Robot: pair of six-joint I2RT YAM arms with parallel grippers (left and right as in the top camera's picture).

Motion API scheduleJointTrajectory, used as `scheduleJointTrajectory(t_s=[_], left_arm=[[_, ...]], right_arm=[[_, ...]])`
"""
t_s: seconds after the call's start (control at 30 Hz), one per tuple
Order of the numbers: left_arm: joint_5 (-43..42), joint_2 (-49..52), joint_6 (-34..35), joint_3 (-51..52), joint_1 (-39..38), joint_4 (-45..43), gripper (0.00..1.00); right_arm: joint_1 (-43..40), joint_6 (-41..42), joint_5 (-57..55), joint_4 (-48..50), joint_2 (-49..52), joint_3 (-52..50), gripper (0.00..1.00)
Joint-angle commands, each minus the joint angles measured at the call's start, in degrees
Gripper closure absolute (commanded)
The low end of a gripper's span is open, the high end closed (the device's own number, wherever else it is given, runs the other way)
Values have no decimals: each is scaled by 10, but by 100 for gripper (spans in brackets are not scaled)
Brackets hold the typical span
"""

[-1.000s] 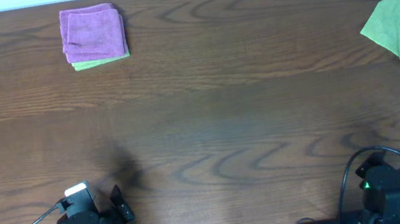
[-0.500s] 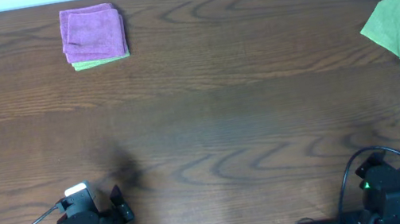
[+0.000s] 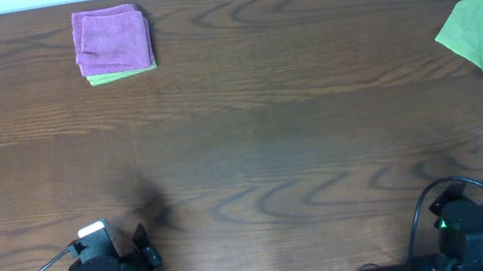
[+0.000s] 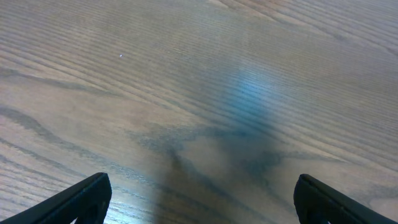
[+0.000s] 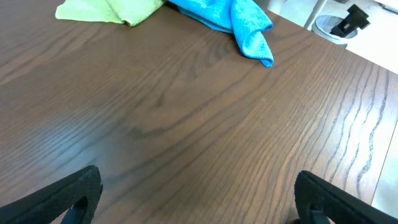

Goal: Fold the cloth

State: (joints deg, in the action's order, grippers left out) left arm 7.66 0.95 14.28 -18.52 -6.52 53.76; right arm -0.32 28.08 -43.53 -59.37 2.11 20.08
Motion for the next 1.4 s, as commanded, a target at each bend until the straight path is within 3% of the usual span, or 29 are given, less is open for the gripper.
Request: scheduleJointTrajectory(t_s=[0.0, 0.73, 0.8, 1.1, 1.37], left_arm=[[0, -6, -14, 5, 2, 35, 5], [0, -6, -14, 5, 2, 35, 5], [0, -6, -14, 5, 2, 35, 5], [0, -6, -14, 5, 2, 35, 5], [0, -6, -14, 5, 2, 35, 5]], right_arm=[[-4, 6, -8, -2, -4, -2, 1], [-3, 6, -8, 2, -4, -2, 1], [-3, 6, -8, 27, -4, -2, 1], [23, 6, -8, 319, -4, -2, 1], [23, 6, -8, 331, -4, -2, 1]])
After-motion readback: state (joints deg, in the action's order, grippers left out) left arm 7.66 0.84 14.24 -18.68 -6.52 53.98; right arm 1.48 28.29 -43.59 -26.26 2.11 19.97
